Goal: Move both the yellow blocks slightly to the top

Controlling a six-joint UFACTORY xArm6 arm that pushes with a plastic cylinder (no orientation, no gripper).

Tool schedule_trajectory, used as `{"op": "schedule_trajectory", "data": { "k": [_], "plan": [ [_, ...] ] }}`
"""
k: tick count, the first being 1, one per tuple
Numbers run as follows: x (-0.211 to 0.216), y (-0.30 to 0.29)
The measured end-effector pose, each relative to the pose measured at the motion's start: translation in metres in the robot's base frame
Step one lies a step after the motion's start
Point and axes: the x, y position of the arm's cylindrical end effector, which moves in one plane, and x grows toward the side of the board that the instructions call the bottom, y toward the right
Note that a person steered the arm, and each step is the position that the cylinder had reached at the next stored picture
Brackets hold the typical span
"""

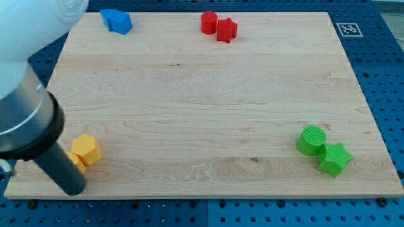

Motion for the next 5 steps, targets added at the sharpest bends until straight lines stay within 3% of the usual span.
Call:
{"op": "schedule_trajectory", "data": {
  "k": [5],
  "plan": [
    [-0.014, -0.018]
  ]
}}
